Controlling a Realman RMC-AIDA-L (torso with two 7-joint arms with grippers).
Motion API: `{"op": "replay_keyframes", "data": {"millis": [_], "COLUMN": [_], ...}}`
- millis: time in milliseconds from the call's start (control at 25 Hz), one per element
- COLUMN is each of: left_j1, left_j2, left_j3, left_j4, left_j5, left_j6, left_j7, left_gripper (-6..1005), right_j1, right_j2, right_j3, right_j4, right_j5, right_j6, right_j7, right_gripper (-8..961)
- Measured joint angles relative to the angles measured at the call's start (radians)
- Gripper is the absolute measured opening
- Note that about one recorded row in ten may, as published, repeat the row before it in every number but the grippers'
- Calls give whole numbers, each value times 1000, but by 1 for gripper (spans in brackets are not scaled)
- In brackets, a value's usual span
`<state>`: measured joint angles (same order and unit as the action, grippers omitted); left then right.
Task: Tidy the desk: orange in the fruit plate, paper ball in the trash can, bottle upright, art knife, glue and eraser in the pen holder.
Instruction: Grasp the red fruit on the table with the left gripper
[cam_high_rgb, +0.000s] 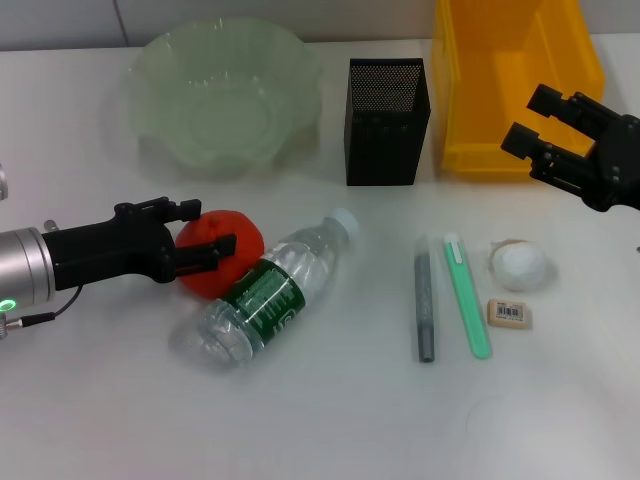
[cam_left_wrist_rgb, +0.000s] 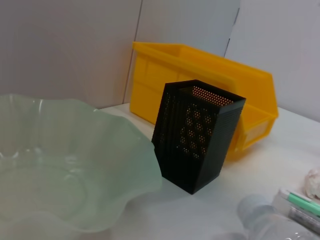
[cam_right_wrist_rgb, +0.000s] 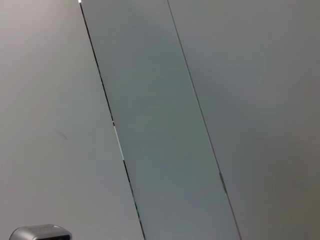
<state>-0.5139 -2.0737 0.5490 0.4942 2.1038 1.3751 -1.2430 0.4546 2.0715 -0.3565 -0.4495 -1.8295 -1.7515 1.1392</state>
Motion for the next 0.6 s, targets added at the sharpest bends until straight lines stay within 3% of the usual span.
{"op": "replay_keyframes", "data": {"millis": [360,600], "left_j1": [-1,-1], "left_j2": [2,5], "left_j3": [-2,0], "left_j4": [4,9], "left_j5": [-9,-9], "left_j6": [-32,-32], "left_j7": [-1,-1], "left_gripper": [736,432], "right_j1": [-1,-4], "right_j2": [4,4], "right_j3": [1,1], "right_j4": [10,11], "right_j5": [-1,2], "right_j6": [1,0], "right_j7": [2,16], "right_gripper": [784,785]}}
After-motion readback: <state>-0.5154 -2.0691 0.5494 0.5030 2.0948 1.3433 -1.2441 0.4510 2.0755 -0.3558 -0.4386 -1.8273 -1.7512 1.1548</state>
